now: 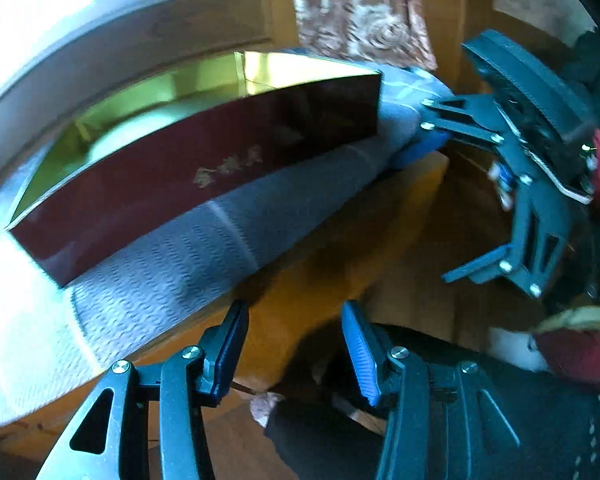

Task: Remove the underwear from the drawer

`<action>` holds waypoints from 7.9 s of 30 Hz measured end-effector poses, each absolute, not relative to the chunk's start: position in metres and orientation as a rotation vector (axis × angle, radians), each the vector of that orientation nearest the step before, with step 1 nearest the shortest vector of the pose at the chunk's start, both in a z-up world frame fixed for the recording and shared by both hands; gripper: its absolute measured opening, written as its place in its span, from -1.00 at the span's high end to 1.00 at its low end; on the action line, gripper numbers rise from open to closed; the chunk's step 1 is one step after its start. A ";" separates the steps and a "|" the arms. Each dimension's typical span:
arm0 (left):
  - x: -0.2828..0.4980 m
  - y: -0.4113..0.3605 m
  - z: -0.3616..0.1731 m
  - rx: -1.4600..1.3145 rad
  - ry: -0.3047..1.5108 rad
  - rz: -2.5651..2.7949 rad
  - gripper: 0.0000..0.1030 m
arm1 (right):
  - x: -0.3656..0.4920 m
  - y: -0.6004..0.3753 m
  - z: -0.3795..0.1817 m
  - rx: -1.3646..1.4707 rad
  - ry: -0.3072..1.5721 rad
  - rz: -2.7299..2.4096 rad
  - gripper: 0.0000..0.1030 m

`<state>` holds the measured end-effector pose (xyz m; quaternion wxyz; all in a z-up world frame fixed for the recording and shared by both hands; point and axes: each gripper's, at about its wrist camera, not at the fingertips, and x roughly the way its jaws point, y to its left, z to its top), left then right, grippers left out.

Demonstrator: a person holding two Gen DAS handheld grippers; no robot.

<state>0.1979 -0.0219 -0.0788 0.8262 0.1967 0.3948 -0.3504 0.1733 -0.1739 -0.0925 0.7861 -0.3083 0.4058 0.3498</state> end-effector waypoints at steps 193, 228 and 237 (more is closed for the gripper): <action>0.097 -0.032 -0.067 0.177 0.872 -0.630 0.15 | 0.110 -0.193 -0.043 -0.053 0.904 0.517 -0.51; 0.127 -0.055 -0.135 0.234 0.982 -0.298 0.15 | 0.191 -0.180 -0.116 0.166 1.275 0.229 -0.74; 0.124 -0.057 -0.141 0.236 0.994 -0.307 0.15 | 0.219 -0.164 -0.167 0.208 1.366 0.263 -0.57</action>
